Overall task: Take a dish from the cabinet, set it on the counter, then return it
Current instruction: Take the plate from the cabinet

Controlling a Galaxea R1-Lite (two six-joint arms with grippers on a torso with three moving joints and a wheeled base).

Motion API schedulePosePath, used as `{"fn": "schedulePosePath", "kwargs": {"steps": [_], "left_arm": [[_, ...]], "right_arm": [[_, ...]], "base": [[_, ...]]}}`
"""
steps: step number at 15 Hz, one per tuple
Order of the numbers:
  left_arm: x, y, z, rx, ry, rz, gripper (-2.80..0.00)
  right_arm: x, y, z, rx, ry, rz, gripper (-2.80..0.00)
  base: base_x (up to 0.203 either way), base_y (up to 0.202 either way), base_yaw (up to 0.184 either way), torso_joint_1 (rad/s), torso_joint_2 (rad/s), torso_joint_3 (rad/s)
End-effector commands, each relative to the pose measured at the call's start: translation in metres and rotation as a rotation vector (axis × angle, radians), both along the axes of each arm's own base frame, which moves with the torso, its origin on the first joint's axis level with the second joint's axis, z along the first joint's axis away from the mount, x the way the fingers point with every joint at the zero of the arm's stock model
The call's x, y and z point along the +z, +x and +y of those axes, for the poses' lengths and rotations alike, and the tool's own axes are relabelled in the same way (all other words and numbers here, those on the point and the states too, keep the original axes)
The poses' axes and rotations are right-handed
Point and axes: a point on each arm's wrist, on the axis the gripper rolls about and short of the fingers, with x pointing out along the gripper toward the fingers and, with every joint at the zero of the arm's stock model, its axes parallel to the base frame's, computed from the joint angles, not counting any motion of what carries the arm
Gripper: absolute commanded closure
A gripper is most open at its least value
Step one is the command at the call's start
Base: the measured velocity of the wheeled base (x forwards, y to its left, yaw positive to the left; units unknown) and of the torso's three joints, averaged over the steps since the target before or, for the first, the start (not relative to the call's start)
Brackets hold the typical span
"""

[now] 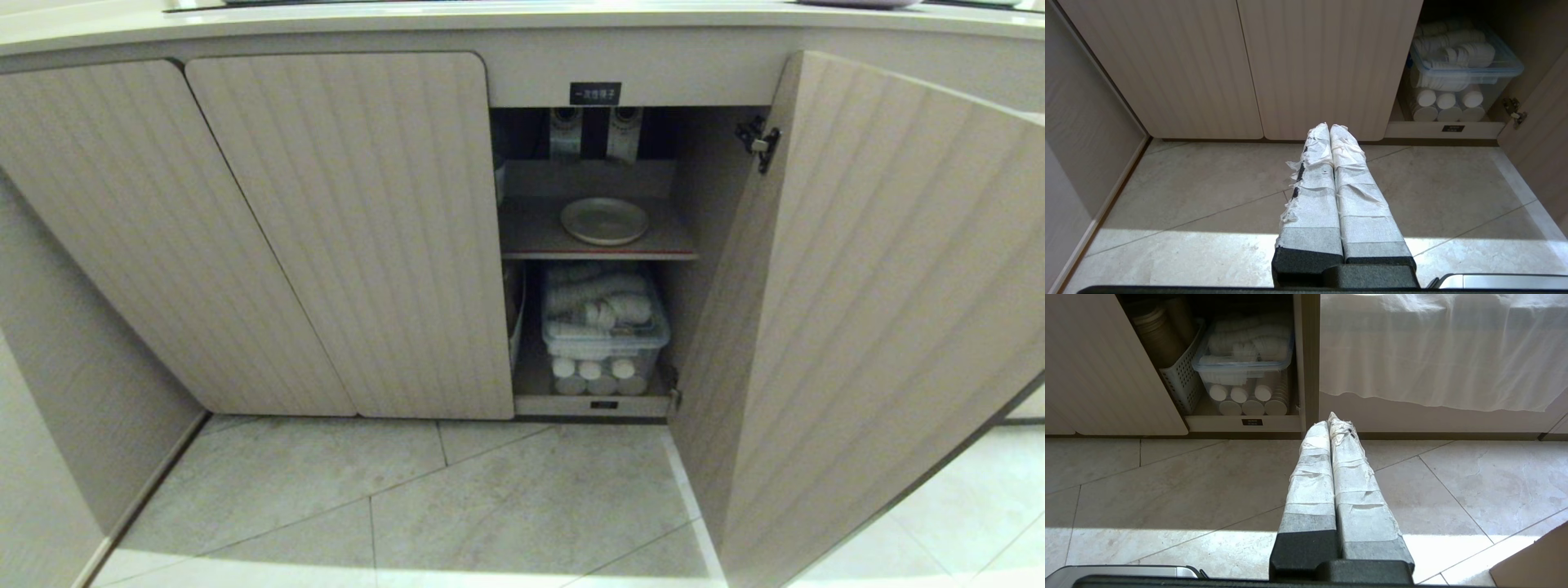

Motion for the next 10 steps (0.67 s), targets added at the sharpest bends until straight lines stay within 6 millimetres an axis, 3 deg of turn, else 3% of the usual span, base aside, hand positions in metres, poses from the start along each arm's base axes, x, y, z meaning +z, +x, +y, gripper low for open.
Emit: {"fn": "schedulePosePath", "kwargs": {"steps": [1, 10], "left_arm": [[0.0000, 0.0000, 0.0000, 0.000, 0.000, 0.000, 0.00], [0.0000, 0.0000, 0.0000, 0.000, 0.000, 0.000, 0.00]], "right_arm": [[0.0001, 0.0001, 0.0000, 0.000, 0.000, 0.000, 0.00], [0.0001, 0.0001, 0.0000, 0.000, 0.000, 0.000, 0.00]], "base": [[0.000, 0.000, 0.000, 0.000, 0.00, 0.000], [0.000, 0.000, 0.000, 0.000, 0.00, 0.000]]}}
